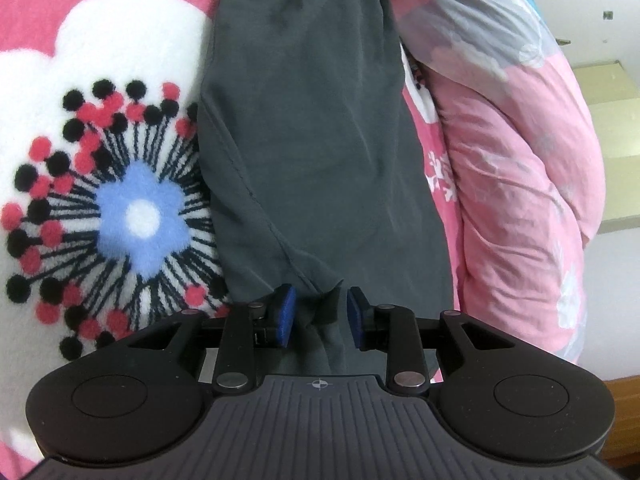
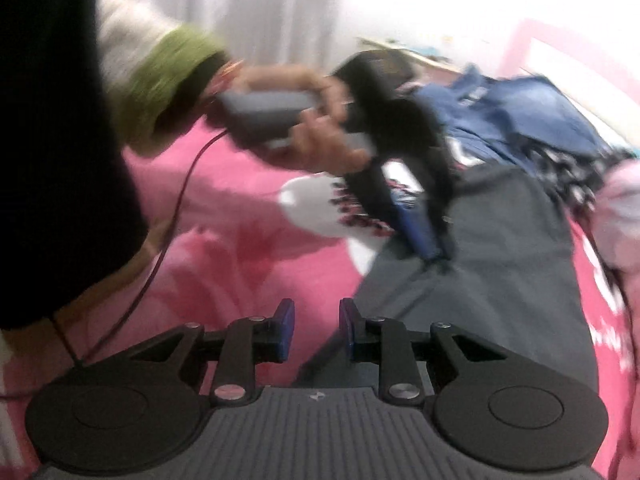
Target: Fold clothes
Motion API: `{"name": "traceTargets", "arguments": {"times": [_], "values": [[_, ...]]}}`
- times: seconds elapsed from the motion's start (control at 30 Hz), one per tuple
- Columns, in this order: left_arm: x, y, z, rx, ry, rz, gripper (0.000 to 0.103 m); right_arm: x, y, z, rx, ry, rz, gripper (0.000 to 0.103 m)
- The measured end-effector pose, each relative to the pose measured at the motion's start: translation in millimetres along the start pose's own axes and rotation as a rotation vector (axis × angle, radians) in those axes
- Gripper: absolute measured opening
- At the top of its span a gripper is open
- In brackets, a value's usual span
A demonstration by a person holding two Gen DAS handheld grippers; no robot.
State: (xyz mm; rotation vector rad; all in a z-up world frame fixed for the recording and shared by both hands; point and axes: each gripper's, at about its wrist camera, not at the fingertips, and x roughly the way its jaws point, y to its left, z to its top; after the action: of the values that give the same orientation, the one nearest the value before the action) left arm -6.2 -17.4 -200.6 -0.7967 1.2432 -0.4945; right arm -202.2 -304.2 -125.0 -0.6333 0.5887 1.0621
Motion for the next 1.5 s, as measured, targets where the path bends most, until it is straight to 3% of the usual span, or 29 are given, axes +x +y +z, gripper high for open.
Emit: {"name": "traceTargets", "arguments": {"times": [0.03, 0.13, 0.2, 0.27, 0.43, 0.47, 0.57, 0.6, 0.7, 0.97, 1.2, 1.37, 1.5], "values": [[0, 1, 0, -0.004, 0.0, -0.001, 0.028, 4, 4, 1, -0.03, 0.012, -0.004, 0.026], [0, 2, 0, -0.007, -0.003, -0.004, 0.028, 6, -10, 4, 0.077, 0.054, -0.031, 0.027], [0, 2, 0, -0.009, -0.004, -0.006, 0.028, 7, -30, 0, 0.242, 0.116, -0.008, 0.046], [0, 2, 0, -0.011, -0.006, -0.007, 0.028, 9, -46, -6, 0.41, 0.168, 0.023, 0.051], [-1, 4, 0, -0.018, -0.013, -0.011, 0.028, 20, -49, -10, 0.483, 0.2, 0.093, 0.051], [-1, 5, 0, -0.022, -0.016, -0.013, 0.028, 24, -49, -10, 0.487, 0.204, 0.103, 0.048], [-3, 7, -2, -0.03, -0.027, -0.016, 0.028, 21, -55, -10, 0.536, 0.16, 0.127, 0.019], [-3, 7, -2, -0.03, -0.029, -0.015, 0.028, 16, -59, -12, 0.562, 0.139, 0.127, 0.015], [-3, 6, -1, -0.03, -0.034, -0.012, 0.028, 11, -79, -27, 0.709, 0.125, 0.101, 0.007], [-4, -6, -2, 0.031, -0.057, 0.012, 0.031, 21, -109, -65, 1.027, 0.134, 0.088, 0.005], [-28, -25, -7, 0.139, -0.154, -0.009, 0.041, 26, -103, -65, 0.977, 0.145, 0.061, 0.0], [-55, -31, -24, 0.254, -0.25, 0.03, 0.042, 26, -97, -61, 0.922, 0.144, 0.038, 0.0], [-67, -20, -44, 0.275, -0.238, 0.043, 0.042, 23, -99, -62, 0.905, 0.142, 0.036, 0.0]]}}
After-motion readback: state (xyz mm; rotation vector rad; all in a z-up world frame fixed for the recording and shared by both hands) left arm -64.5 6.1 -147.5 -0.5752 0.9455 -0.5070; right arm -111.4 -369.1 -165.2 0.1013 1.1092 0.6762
